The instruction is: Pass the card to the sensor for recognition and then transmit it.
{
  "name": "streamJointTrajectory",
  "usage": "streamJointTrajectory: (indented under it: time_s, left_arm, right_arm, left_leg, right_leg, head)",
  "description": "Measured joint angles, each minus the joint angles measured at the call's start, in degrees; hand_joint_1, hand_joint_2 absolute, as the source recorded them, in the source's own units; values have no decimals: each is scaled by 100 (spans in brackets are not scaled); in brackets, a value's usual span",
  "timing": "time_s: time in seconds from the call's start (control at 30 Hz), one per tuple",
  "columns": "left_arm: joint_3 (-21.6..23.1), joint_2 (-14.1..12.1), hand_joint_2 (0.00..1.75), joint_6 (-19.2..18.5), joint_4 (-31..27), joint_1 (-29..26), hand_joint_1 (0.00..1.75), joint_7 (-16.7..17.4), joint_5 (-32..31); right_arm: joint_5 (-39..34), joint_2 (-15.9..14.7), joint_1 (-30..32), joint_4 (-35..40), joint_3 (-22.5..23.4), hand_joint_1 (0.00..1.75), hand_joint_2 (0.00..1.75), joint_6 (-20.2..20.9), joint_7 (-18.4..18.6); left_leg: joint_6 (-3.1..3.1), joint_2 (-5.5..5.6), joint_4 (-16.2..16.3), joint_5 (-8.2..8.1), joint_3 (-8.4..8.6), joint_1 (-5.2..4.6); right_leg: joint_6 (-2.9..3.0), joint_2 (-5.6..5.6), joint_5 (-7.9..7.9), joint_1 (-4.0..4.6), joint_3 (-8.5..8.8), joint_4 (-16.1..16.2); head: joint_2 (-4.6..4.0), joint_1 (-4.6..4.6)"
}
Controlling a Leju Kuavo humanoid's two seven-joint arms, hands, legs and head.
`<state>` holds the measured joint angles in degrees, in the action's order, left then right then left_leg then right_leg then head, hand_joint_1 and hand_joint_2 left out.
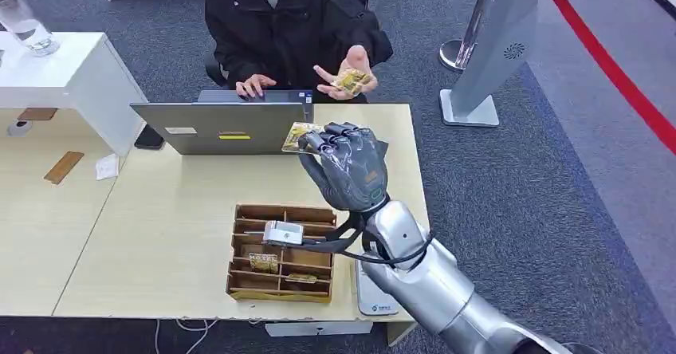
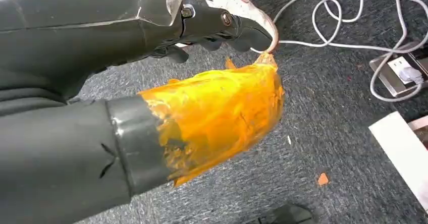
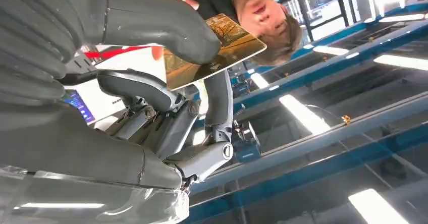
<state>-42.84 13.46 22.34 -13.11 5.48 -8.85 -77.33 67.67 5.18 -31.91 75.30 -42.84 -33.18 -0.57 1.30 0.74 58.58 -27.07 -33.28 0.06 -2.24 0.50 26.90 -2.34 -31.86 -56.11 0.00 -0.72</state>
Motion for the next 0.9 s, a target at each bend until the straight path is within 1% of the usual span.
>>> streamJointTrajectory:
  time_s: [0.2,0.37,0.53,0.63,0.7,0.87,0.9]
  left_arm:
    - [0,0,0,0,0,4,0,0,-4]
    - [43,0,0,-55,0,22,0,39,-57]
    - [98,-2,0,-125,0,61,0,68,-105]
    - [146,0,0,-136,0,76,0,94,-127]
    - [159,0,0,-151,0,88,0,105,-136]
    - [199,0,0,-181,0,93,0,140,-131]
    - [199,-2,0,-184,0,95,0,142,-123]
  right_arm:
    - [11,35,-48,-111,35,175,175,0,11]
    - [107,76,-251,-345,61,175,175,162,170]
    - [203,166,-644,-805,85,175,175,453,313]
    - [258,238,-876,-1130,85,175,175,678,466]
    - [304,290,-1053,-1439,87,175,175,933,643]
    - [284,356,-1319,-2202,153,175,175,1157,829]
    - [271,367,-1348,-2329,166,141,175,1239,865]
  left_leg:
    - [0,0,0,0,0,0]
    - [-1,-1,0,1,0,0]
    - [-1,0,0,5,0,0]
    - [-1,0,0,6,1,0]
    - [-1,0,0,6,1,0]
    - [-2,4,0,9,1,0]
    - [-2,2,0,9,1,0]
  right_leg:
    - [0,0,0,0,-1,0]
    - [0,0,-1,0,-1,0]
    - [0,0,-4,0,0,-2]
    - [0,0,-4,0,0,-2]
    - [0,0,-4,0,0,-2]
    - [-1,2,-6,-1,2,-2]
    - [-1,0,-8,-1,2,-2]
  head:
    - [0,-2]
    - [0,0]
    - [0,-2]
    - [0,0]
    - [0,0]
    - [0,0]
    - [0,-2]
